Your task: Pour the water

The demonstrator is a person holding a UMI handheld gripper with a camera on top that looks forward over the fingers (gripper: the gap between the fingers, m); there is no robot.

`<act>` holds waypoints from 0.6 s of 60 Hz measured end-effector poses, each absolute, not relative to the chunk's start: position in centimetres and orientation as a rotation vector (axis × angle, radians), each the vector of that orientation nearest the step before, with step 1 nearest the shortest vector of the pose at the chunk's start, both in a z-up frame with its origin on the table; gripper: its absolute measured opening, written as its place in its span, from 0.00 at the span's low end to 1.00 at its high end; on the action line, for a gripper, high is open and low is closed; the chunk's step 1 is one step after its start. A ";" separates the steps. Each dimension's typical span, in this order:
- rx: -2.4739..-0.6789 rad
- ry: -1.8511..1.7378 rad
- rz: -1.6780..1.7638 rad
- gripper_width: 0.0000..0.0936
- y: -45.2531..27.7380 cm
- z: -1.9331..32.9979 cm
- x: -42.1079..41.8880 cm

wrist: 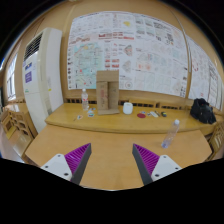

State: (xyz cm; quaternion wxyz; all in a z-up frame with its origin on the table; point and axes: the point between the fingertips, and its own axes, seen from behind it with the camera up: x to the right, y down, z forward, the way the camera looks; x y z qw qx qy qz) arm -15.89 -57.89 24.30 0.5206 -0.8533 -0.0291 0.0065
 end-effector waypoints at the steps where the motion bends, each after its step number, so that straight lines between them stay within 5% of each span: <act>1: -2.050 -0.060 0.014 0.91 -58.0 24.1 -15.7; 20: -2.149 0.062 -0.115 0.91 -58.7 12.0 -1.1; 36: -2.083 0.106 -0.207 0.91 -49.4 5.5 13.7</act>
